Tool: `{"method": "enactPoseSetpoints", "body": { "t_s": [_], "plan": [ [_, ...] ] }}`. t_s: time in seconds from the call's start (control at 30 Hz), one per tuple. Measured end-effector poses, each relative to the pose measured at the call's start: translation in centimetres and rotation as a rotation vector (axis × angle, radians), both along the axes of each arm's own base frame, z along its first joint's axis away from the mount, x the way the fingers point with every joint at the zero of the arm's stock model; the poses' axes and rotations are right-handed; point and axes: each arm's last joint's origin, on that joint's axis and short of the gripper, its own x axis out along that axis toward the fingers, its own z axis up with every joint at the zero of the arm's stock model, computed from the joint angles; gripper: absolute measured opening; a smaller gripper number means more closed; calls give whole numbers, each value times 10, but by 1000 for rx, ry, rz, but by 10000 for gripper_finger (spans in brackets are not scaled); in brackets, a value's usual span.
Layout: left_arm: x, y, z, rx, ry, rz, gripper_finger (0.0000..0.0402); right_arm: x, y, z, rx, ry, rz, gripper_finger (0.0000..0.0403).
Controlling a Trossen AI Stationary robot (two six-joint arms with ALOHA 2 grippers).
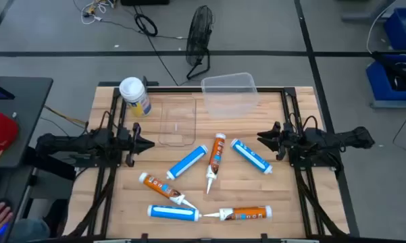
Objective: Pick & place silicon tubes, Sealant and Lysol wipes
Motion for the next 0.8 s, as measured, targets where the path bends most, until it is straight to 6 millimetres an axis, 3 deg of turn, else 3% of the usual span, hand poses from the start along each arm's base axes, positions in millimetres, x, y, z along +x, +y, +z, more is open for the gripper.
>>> {"method": "enactPoseSetpoints", "body": {
  "t_s": [0.17,0.37,0.67,0.8],
  "plan": [
    [0,0,0,1,2,0,32,0,0,0,-12,2,-8,195],
    [0,0,-2,0,20,0,42,0,0,0,-17,3,-9,202],
    [0,0,-2,-5,18,-3,147,0,-1,0,-18,19,-32,199],
    [0,0,-2,-5,18,-3,189,-2,-3,7,-25,166,-88,199]
  ]
}}
